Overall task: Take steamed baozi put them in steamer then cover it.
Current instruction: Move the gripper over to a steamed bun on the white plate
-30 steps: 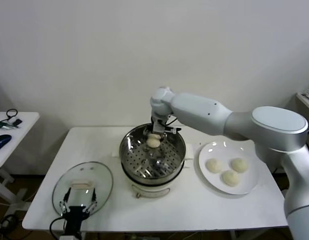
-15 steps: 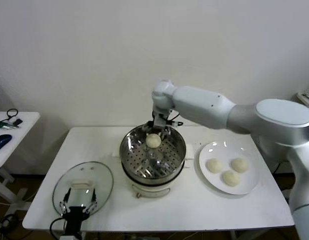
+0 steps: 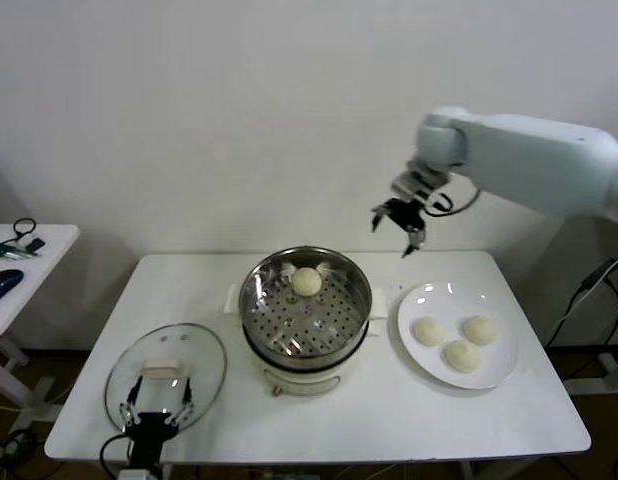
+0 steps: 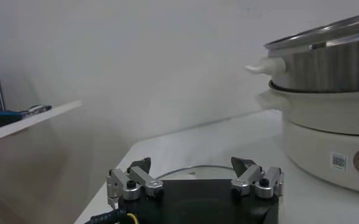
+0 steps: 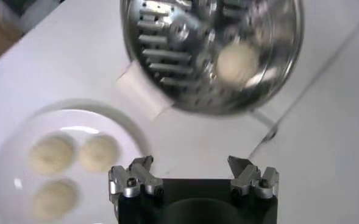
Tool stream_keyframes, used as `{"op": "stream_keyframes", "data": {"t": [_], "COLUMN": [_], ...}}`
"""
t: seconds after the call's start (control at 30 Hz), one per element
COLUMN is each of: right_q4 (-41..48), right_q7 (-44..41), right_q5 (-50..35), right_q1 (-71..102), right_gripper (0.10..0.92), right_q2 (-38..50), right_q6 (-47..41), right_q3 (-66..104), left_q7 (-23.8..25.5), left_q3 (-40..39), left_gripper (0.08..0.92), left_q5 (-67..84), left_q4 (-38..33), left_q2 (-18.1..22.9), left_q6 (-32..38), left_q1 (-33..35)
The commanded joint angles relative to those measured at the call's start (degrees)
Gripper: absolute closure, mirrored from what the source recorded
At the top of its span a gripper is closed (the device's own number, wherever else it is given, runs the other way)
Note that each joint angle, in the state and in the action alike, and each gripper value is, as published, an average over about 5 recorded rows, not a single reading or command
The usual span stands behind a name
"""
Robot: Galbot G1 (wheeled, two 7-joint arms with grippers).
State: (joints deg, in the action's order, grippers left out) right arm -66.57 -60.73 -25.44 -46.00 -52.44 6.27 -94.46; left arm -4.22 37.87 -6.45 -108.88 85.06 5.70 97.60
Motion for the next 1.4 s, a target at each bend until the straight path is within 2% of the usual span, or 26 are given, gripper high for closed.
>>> {"op": "stream_keyframes", "data": {"t": [0.03,0.27,0.83,1.4], "right_q4": [-6.3,-2.8,8.3,12.4], "right_q7": [7.3,9.9,9.5,9.2], "right_q5": [-5.0,-0.6,4.2,5.6], "right_q1": [11.2,19.8,30.2,34.1], "right_gripper": [0.203,0.203,0.203,0.212], "right_q2": [15.1,11.6,4.1,1.8], "right_q6": [-18.0,-21.6,-20.8,-19.1], "right_q3": [1.6,7.4,14.7,19.5], "left_q7": [0.3,0.8,0.5,0.2], "left_q3": [-0.1,0.1,0.7,0.8], "left_gripper": [0.177,0.177,0.177,0.177], "left_q5": [0.0,-0.6,-0.7,-1.5], "left_q4": [0.3,0.0,1.2,2.7], "left_q2": [0.0,0.2,0.5,0.5], "left_q6": [0.0,-0.2,0.6,1.2], "left_q1": [0.0,0.1,0.9,0.3]}}
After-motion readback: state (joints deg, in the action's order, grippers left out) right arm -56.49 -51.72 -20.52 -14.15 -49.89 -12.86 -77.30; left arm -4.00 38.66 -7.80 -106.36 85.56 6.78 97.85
